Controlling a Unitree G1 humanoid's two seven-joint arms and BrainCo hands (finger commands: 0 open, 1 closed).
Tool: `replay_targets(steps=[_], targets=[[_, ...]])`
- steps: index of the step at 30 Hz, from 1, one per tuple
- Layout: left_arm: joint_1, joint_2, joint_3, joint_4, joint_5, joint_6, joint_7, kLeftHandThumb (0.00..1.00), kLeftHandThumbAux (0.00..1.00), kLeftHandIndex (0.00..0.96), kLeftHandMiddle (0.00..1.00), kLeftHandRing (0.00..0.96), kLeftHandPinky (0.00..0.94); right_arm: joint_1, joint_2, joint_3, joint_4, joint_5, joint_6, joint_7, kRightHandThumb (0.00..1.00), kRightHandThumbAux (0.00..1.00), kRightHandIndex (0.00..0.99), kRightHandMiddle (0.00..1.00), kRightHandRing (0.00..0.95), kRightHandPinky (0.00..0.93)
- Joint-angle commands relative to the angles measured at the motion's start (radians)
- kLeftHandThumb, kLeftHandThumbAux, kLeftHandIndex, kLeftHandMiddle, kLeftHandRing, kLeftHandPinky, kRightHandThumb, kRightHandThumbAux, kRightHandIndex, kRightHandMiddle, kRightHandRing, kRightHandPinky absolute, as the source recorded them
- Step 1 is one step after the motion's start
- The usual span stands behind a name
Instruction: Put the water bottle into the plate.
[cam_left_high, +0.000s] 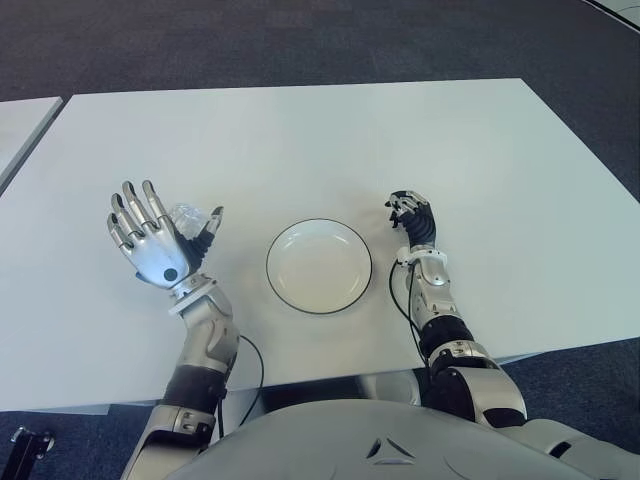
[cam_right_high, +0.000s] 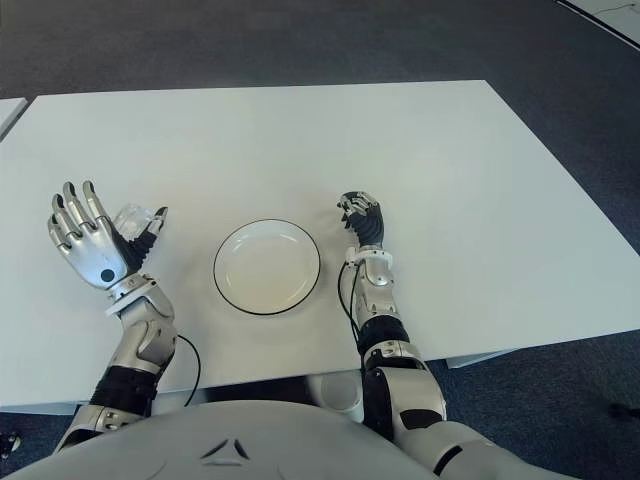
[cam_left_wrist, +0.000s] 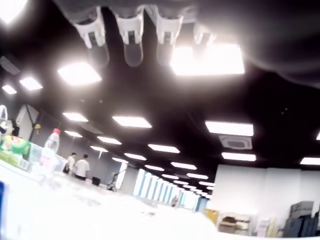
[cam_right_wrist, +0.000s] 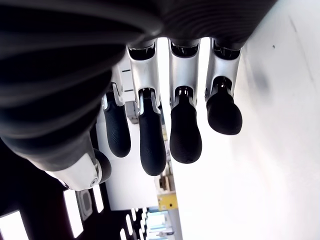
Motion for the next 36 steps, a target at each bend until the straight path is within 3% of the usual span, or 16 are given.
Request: replay_targets(steps=[1,8,20,26,36], targets=[[-0.026,0.03,-0.021,0.048,0.042,0.098,-0.085,0.549,0.201,0.0,0.0,0.0,0.0,0.052,0.011,-0.001,0.055,-0.002,0.061,-0.01,0.845,0.678,0.43,0.557,0.754,0.746],[-0.067,0.077,-0.032,0.14,0.011,0.102,-0.125,0.534,0.17,0.0,0.0,0.0,0.0,0.052,0.01,0.0,0.052,-0.004,0.065,-0.013,0.844,0.679,0.429,0.556,0.754,0.741],[-0.237,0.158,-0.052,0.578,-0.128,-0.068,-0.135,0.568,0.164,0.0,0.0,0.0,0.0,0.055,0.007,-0.001,0.041,-0.002,0.077,-0.014,0.844,0.679,0.43,0.554,0.751,0.739],[-0.335,0.162,-0.076,0.822,-0.184,-0.16,-0.168,0.618,0.175,0.0,0.0,0.0,0.0,0.058,0.005,0.004,0.033,-0.01,0.08,-0.021,0.845,0.678,0.43,0.556,0.756,0.749],[-0.413,0.166,-0.119,1.066,-0.239,-0.301,-0.217,0.635,0.196,0.0,0.0,0.0,0.0,0.063,0.001,0.007,0.025,-0.012,0.076,-0.018,0.844,0.679,0.429,0.558,0.758,0.749]])
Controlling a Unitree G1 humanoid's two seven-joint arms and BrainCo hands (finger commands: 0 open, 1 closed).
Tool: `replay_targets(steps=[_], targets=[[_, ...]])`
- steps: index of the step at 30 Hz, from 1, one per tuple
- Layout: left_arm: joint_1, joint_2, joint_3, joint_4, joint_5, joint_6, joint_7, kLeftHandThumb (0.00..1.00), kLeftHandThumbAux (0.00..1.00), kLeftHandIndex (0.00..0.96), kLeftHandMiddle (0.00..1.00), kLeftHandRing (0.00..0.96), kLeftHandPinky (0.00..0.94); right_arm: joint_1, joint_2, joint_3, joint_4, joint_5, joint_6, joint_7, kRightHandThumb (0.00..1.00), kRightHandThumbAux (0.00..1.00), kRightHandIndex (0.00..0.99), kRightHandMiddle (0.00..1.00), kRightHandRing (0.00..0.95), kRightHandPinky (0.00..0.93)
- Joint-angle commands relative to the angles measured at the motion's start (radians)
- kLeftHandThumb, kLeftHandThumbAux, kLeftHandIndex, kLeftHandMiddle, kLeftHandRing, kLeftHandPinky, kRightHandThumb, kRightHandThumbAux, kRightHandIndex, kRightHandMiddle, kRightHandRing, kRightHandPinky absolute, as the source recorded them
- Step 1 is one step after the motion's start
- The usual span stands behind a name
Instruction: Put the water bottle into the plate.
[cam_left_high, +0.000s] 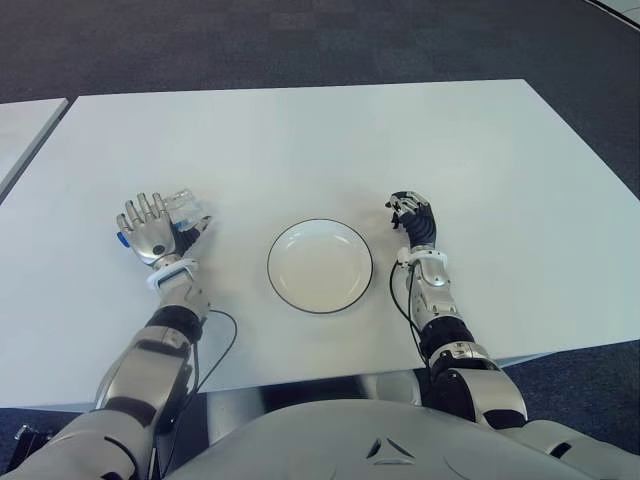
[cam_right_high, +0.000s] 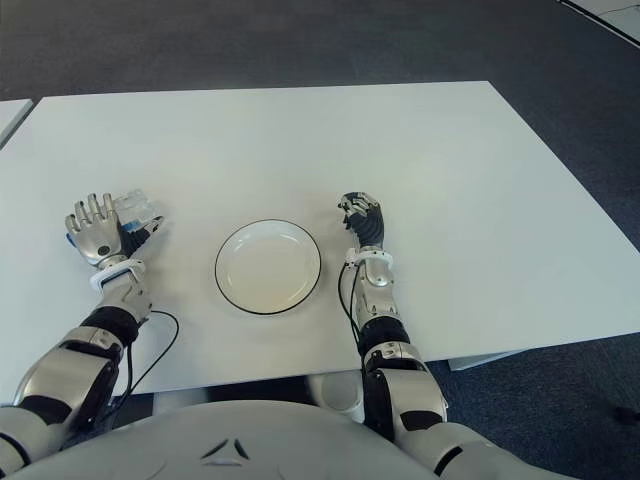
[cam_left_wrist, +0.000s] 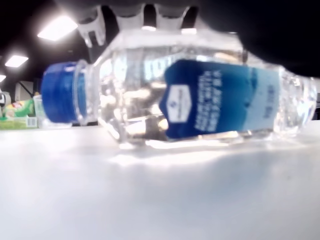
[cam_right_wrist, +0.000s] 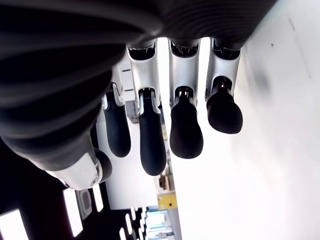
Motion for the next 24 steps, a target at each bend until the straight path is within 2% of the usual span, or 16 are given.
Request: replay_targets(steps=[1,16,24], targets=[[0.022,-0.028,-0.041,0.145,-0.044,-0.068,-0.077,0.633,0.198,0.0,0.0,0.0,0.0,0.054,0.006,0.002,0.038,-0.004,0.069,-0.003,0.844,0.679,0.429,0.558,0.758,0.749],[0.025,-0.029,-0.093,0.183,-0.103,-0.173,-0.192,0.582,0.269,0.0,0.0,0.0,0.0,0.061,0.004,0.0,0.033,-0.008,0.061,-0.005,0.844,0.679,0.428,0.558,0.76,0.75],[0.03,-0.025,-0.091,0.175,-0.131,-0.205,-0.229,0.602,0.404,0.0,0.0,0.0,0.0,0.065,0.007,-0.001,0.027,-0.005,0.06,-0.002,0.844,0.679,0.427,0.559,0.762,0.75]])
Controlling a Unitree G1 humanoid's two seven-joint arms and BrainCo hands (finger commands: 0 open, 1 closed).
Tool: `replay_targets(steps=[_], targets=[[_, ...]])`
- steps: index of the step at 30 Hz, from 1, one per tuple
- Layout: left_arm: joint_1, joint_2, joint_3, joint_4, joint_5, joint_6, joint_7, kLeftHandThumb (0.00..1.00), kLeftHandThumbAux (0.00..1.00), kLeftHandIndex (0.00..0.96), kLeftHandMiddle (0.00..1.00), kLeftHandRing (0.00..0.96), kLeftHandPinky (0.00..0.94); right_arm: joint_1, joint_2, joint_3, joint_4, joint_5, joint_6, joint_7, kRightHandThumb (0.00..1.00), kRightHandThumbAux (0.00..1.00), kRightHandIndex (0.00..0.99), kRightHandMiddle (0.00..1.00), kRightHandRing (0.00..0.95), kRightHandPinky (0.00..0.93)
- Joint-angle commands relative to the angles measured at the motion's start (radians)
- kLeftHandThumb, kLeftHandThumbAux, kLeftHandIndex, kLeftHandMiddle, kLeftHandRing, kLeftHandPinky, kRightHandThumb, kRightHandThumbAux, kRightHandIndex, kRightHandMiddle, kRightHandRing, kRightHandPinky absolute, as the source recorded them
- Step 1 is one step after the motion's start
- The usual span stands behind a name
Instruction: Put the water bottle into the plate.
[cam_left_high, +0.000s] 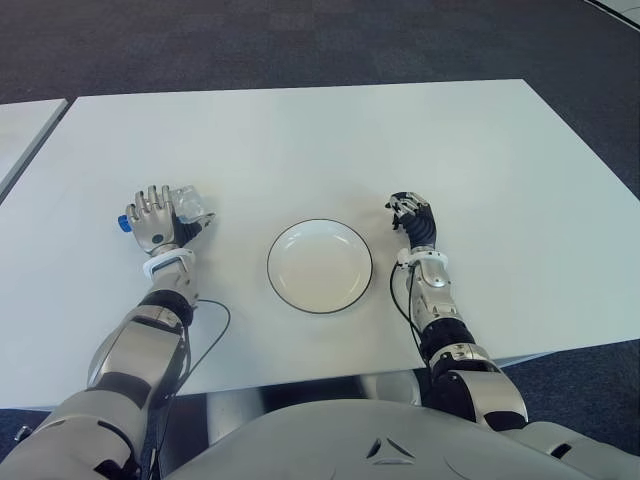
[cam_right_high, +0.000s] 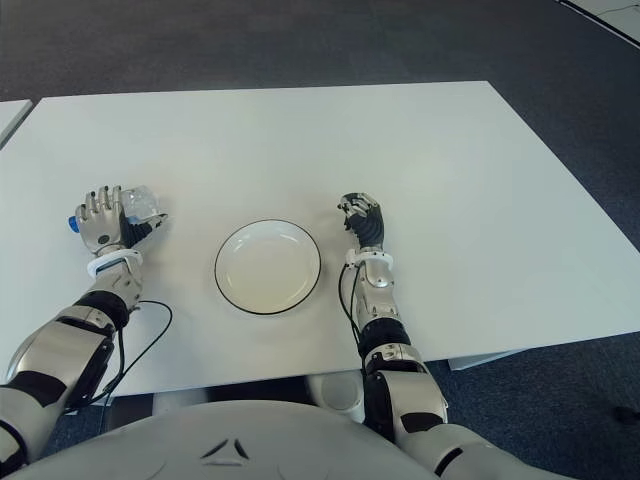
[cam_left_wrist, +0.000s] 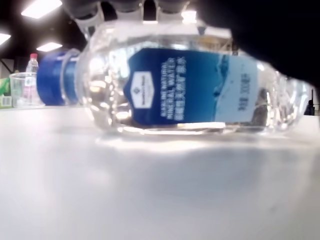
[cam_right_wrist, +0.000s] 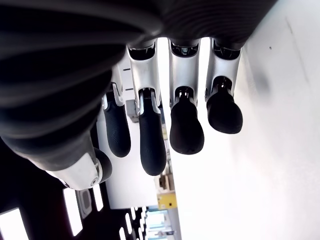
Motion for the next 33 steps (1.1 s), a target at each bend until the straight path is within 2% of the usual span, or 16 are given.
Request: replay_targets(steps=[1,6,9,13,24,33], targets=[[0.094,-0.058,-0.018,0.059,-0.056,-0.028,-0.173,0.606,0.43,0.0,0.0,0.0,0.0,0.058,0.01,-0.002,0.043,0.002,0.06,-0.002,0.844,0.68,0.427,0.559,0.762,0.75],[0.103,-0.057,0.001,0.044,-0.09,-0.057,-0.162,0.618,0.497,0.005,0.015,0.0,0.01,0.059,0.01,-0.001,0.042,0.002,0.063,-0.001,0.844,0.68,0.427,0.56,0.763,0.751],[0.108,-0.059,0.022,0.038,-0.123,-0.08,-0.16,0.65,0.521,0.037,0.068,0.051,0.125,0.058,0.01,-0.001,0.042,0.001,0.064,-0.002,0.844,0.68,0.427,0.562,0.763,0.751],[0.113,-0.063,0.039,0.033,-0.151,-0.093,-0.159,0.671,0.543,0.063,0.114,0.106,0.205,0.058,0.01,-0.001,0.043,0.002,0.062,-0.001,0.844,0.68,0.427,0.562,0.763,0.75],[0.118,-0.062,0.055,0.026,-0.177,-0.113,-0.154,0.665,0.58,0.099,0.192,0.205,0.288,0.055,0.011,-0.001,0.045,0.001,0.065,-0.005,0.843,0.68,0.427,0.56,0.763,0.748],[0.12,-0.057,0.052,0.023,-0.18,-0.124,-0.148,0.66,0.603,0.164,0.29,0.317,0.394,0.05,0.009,-0.001,0.052,-0.003,0.067,-0.011,0.843,0.68,0.428,0.56,0.764,0.749]])
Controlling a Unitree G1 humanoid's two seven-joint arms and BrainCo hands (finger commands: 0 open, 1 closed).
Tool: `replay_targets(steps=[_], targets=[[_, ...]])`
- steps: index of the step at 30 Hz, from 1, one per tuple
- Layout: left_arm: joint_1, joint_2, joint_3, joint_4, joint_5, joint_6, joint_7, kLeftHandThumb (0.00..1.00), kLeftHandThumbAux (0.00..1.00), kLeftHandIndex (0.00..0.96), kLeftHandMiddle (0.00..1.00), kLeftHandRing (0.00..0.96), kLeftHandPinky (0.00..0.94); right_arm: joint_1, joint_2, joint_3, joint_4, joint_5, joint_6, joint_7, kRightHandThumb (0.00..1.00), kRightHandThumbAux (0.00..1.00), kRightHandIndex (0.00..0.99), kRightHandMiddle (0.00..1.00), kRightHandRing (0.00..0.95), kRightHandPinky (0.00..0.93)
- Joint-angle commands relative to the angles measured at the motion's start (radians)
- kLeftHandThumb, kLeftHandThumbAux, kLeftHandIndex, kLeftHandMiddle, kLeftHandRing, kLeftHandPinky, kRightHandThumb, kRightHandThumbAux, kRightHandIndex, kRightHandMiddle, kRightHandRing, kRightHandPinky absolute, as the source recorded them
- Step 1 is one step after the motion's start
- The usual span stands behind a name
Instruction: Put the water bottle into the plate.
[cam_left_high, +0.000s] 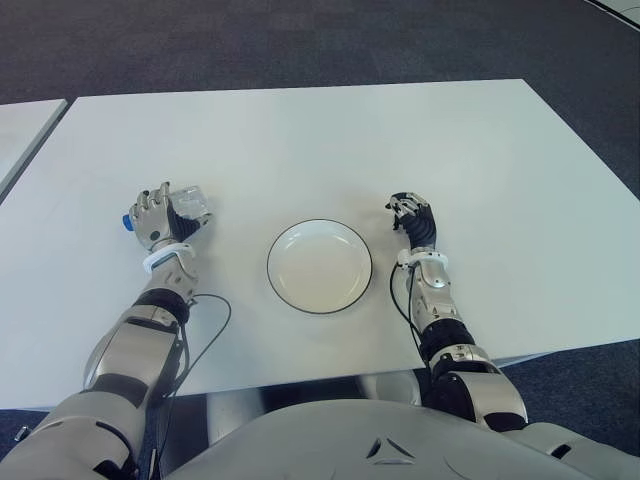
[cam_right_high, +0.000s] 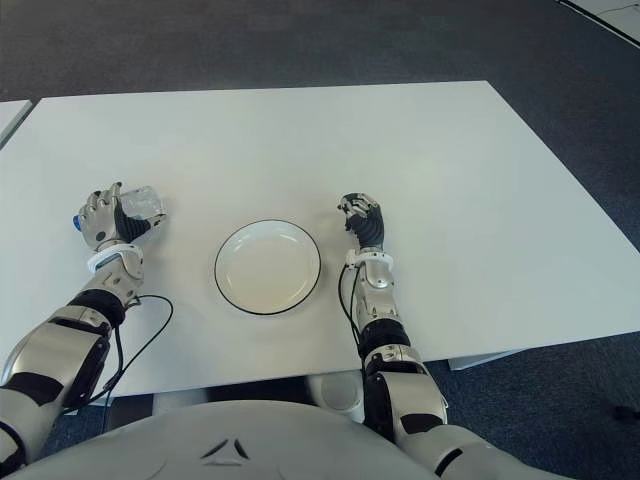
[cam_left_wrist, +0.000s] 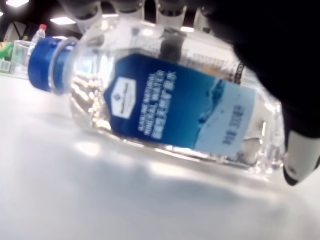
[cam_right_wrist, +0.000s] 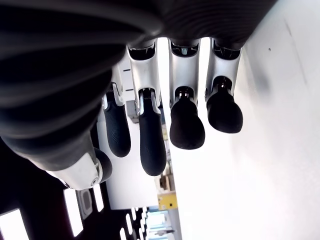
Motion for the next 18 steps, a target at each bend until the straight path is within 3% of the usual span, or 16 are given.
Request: replay_targets(steps=[1,4,7,10,18], targets=[[0.109,-0.065,-0.005,0.059,-0.054,0.008,-0.132,0.66,0.604,0.171,0.299,0.326,0.4,0.045,0.007,-0.001,0.05,-0.003,0.067,-0.01,0.843,0.68,0.428,0.56,0.763,0.749],[0.11,-0.064,-0.004,0.059,-0.056,0.002,-0.124,0.666,0.604,0.242,0.353,0.372,0.432,0.045,0.007,-0.001,0.05,-0.001,0.067,-0.008,0.843,0.68,0.428,0.56,0.761,0.748],[0.112,-0.063,-0.004,0.059,-0.059,-0.004,-0.117,0.7,0.667,0.363,0.437,0.446,0.48,0.045,0.006,-0.001,0.05,-0.001,0.066,-0.005,0.843,0.679,0.428,0.56,0.76,0.747],[0.115,-0.061,-0.002,0.058,-0.063,-0.015,-0.099,0.795,0.667,0.386,0.501,0.556,0.555,0.045,0.006,-0.001,0.052,0.001,0.063,-0.003,0.843,0.679,0.428,0.56,0.759,0.746],[0.106,-0.062,-0.014,0.069,-0.051,0.018,-0.093,0.843,0.666,0.398,0.544,0.695,0.688,0.044,0.006,-0.003,0.054,0.001,0.064,-0.009,0.843,0.679,0.428,0.561,0.76,0.751]])
